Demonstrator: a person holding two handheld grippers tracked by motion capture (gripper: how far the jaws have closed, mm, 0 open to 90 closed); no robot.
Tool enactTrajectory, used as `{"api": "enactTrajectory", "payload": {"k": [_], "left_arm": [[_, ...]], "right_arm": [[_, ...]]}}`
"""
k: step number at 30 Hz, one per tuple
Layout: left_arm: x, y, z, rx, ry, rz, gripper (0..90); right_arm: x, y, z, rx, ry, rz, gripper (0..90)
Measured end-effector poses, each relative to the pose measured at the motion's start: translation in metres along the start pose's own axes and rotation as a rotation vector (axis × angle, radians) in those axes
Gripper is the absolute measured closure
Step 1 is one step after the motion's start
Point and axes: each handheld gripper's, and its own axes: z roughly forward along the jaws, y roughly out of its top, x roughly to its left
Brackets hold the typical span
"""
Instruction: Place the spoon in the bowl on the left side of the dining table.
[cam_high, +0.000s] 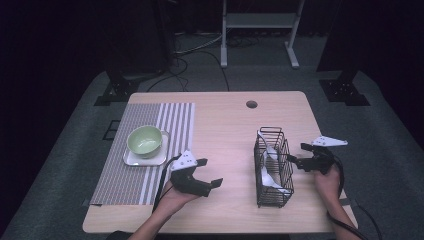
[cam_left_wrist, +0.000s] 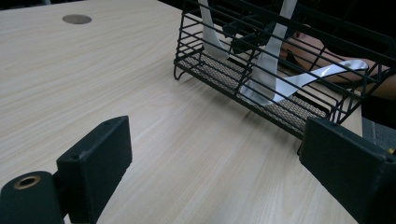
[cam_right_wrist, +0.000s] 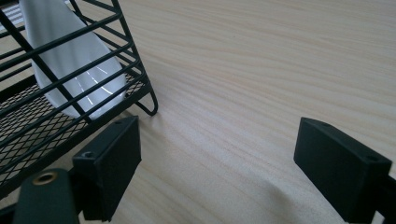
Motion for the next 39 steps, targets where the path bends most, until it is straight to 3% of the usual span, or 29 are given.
{"api": "enactTrajectory", "payload": {"k": [20, 26, 39], "left_arm": [[-0.004, 0.012, 0.004, -0.007, -0.015, 0.008, 8.3], [-0.009, 0.019, 0.010, -0.003, -0.024, 0.023, 8.3], [-0.016, 0.033, 0.023, -0.022, -0.059, 0.016, 8.4]], "right_arm": [[0.000, 0.000, 0.000, 0.000, 0.001, 0.001, 13.7], [0.000, 0.000, 0.000, -0.002, 0.002, 0.003, 13.7], [0.000, 0.000, 0.000, -0.001, 0.002, 0.003, 13.7]]}}
